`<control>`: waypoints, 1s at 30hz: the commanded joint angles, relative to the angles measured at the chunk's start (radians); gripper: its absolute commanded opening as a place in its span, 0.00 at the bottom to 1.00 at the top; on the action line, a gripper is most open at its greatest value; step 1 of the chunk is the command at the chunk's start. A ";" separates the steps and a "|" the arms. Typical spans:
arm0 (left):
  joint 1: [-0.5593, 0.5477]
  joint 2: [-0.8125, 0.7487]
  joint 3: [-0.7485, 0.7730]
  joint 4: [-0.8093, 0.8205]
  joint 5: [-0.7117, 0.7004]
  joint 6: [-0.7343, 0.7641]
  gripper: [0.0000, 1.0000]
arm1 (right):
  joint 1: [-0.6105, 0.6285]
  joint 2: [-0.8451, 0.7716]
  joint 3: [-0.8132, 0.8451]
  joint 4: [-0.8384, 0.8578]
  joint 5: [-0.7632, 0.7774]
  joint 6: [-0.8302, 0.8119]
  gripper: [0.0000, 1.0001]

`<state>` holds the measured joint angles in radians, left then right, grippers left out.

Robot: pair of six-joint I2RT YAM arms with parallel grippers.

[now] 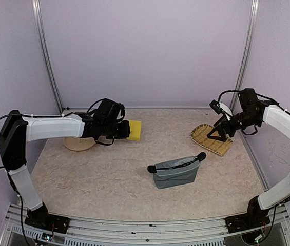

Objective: Sort the hair-cutting tools
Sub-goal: Pick up the sponge from the center of the board, then pass from the left arm to the right

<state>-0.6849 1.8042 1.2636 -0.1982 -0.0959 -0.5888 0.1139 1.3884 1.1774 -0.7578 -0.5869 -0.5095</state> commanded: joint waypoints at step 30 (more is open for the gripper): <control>-0.432 -0.267 0.103 -0.001 -0.271 0.391 0.00 | 0.397 0.387 0.489 -0.067 -0.618 0.264 0.77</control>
<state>-1.1080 1.5444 1.3457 -0.1963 -0.3500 -0.2020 0.4980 1.7576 1.6379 -0.7971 -1.1584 -0.2539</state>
